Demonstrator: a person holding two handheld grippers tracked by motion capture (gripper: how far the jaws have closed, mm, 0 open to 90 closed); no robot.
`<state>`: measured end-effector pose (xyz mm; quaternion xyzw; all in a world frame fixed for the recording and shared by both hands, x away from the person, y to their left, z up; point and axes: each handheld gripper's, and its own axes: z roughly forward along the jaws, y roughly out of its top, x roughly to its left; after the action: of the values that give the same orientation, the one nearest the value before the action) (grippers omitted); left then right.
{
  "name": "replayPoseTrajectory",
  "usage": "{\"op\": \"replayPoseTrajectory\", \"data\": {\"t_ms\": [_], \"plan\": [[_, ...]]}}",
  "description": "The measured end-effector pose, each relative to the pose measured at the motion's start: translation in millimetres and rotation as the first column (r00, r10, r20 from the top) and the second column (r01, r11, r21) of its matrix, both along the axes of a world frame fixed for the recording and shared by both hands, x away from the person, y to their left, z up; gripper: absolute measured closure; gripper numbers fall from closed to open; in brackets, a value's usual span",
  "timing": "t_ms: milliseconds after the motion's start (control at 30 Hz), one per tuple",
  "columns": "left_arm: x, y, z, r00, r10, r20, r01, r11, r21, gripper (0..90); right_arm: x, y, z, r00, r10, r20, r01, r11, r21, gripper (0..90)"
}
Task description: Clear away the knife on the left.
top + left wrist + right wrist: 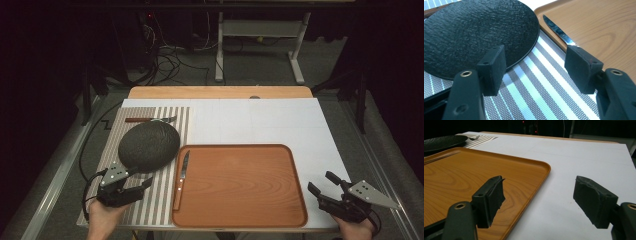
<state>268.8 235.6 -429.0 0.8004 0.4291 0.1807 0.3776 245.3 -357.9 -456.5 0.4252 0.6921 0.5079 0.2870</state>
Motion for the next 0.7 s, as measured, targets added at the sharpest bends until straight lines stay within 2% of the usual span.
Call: {"op": "replayPoseTrajectory", "data": {"t_ms": [333,700], "plan": [[-6.0,10.7,-2.6,0.9995,0.020,0.023,-0.019,0.9995,-0.026,31.4,-0.4,0.0,0.0,1.0000,-0.004,0.002,0.004,1.0000,0.003,25.0],[-11.4,21.1,-4.6,0.9980,0.055,0.030,-0.054,0.9974,-0.047,31.4,-0.3,0.1,-0.1,1.0000,-0.004,0.000,0.004,1.0000,0.001,25.0]]}}
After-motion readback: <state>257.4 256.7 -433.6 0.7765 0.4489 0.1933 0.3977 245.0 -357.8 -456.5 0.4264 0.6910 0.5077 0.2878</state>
